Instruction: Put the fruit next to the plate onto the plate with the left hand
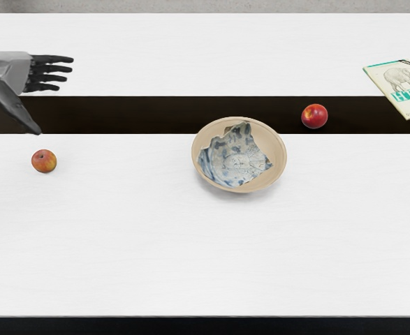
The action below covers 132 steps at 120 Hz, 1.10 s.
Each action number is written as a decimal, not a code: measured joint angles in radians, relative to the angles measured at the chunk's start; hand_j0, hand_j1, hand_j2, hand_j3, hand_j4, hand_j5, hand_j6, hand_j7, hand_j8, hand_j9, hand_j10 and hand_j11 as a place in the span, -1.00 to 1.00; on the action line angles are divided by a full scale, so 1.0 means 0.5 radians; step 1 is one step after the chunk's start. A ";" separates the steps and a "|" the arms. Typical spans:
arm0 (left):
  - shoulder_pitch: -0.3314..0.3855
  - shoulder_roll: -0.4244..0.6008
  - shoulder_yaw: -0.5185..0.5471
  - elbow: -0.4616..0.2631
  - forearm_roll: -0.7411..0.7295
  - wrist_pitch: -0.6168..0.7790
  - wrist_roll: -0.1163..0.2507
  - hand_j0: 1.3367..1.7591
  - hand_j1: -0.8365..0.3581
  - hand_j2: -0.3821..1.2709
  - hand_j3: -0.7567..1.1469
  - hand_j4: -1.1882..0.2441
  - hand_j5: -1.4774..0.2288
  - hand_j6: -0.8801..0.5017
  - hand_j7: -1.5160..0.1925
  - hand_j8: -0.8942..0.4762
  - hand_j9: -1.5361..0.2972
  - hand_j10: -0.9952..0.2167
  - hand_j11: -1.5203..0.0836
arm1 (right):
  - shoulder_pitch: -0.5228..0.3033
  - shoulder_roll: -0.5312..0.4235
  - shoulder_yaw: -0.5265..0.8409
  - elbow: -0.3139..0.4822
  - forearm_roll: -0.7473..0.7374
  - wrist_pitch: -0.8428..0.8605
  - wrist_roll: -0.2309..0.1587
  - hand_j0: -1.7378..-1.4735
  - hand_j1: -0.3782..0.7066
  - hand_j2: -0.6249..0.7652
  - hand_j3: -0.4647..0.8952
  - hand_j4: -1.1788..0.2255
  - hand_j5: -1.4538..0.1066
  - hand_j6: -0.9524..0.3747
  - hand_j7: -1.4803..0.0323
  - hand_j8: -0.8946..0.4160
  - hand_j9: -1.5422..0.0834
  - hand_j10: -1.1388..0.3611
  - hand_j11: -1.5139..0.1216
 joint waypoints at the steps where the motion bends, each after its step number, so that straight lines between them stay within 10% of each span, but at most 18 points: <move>1: -0.001 -0.002 -0.001 0.000 0.000 0.000 0.000 0.52 0.98 -0.54 -0.20 0.66 0.73 0.27 0.77 0.30 0.67 0.64 0.89 | -0.001 0.000 -0.001 0.000 0.000 0.000 0.000 -0.40 -0.90 -0.11 -0.32 0.65 0.83 0.40 0.92 0.33 0.86 0.49 0.82; 46: 0.001 0.048 -0.031 0.028 0.114 0.000 -0.003 0.52 0.98 -0.54 -0.20 0.66 0.73 0.27 0.77 0.30 0.67 0.64 0.89 | -0.065 0.000 -0.005 0.005 0.000 0.000 0.000 -0.40 -0.90 -0.11 -0.32 0.65 0.83 0.40 0.92 0.33 0.86 0.49 0.82; 79: -0.016 -0.127 0.038 0.421 0.640 0.000 0.025 0.52 0.99 -0.54 -0.20 0.66 0.73 0.27 0.77 0.30 0.68 0.64 0.90 | -0.066 0.000 -0.004 0.005 0.000 0.000 0.001 -0.40 -0.90 -0.11 -0.32 0.65 0.83 0.40 0.92 0.33 0.86 0.49 0.82; 109: -0.115 -0.432 0.074 0.509 0.898 0.000 0.342 0.52 0.99 -0.54 -0.21 0.66 0.73 0.27 0.77 0.30 0.68 0.64 0.90 | -0.066 0.000 -0.004 0.005 0.000 0.000 0.001 -0.40 -0.90 -0.11 -0.32 0.65 0.83 0.40 0.92 0.33 0.86 0.49 0.82; 132: -0.023 -0.606 0.139 0.502 0.895 0.000 0.423 0.52 0.98 -0.54 -0.20 0.66 0.73 0.27 0.77 0.30 0.68 0.64 0.90 | -0.066 0.000 -0.005 0.005 0.000 0.000 0.001 -0.40 -0.90 -0.11 -0.32 0.65 0.83 0.40 0.92 0.33 0.86 0.49 0.82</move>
